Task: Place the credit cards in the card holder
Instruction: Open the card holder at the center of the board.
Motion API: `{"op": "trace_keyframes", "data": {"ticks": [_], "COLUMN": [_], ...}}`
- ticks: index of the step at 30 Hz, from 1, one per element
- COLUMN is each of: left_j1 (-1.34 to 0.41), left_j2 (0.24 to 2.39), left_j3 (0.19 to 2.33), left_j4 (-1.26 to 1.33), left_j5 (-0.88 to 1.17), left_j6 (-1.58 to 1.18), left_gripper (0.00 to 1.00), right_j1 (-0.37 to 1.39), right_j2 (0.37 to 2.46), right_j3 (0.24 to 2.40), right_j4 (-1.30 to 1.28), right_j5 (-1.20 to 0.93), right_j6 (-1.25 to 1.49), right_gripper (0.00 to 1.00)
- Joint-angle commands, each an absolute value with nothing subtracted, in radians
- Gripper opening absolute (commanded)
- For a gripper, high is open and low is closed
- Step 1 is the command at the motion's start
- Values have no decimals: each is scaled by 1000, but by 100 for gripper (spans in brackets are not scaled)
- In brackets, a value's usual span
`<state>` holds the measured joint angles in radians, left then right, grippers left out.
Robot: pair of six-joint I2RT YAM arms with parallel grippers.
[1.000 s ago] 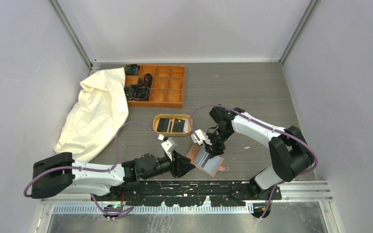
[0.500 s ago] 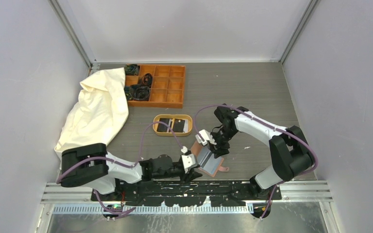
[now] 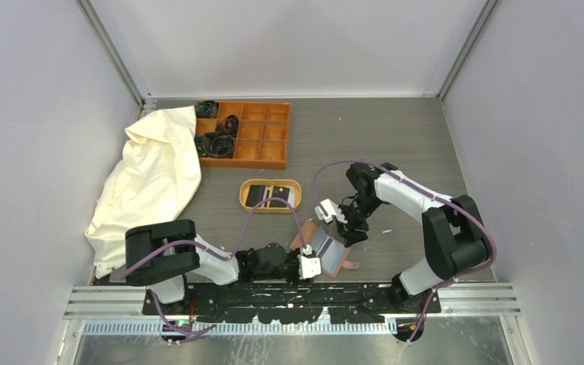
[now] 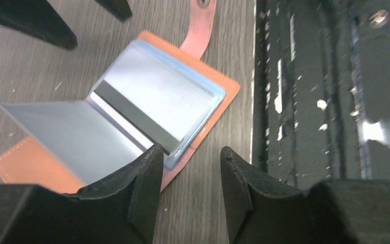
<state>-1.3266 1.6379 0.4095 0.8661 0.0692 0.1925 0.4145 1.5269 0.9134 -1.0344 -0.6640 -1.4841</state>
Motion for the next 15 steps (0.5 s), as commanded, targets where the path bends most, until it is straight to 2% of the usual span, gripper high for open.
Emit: {"op": "trace_keyframes", "data": {"ticks": [1, 8, 15], "left_j1": [-1327, -1291, -1226], "left_j2": [1678, 1759, 1881], "left_j3": [426, 400, 342], "left_j4": [914, 1078, 1311], "left_j5": [-16, -33, -5], "left_j6": [273, 188, 11], "left_gripper": [47, 49, 45], "right_j1": [374, 362, 362], "right_j2": [1481, 1457, 1460], "right_j3": [939, 903, 864], "right_j4": [-1077, -1090, -1035], "right_j5": [-700, -737, -704], "right_j6": [-1534, -1621, -1658], "right_gripper": [56, 65, 65]}}
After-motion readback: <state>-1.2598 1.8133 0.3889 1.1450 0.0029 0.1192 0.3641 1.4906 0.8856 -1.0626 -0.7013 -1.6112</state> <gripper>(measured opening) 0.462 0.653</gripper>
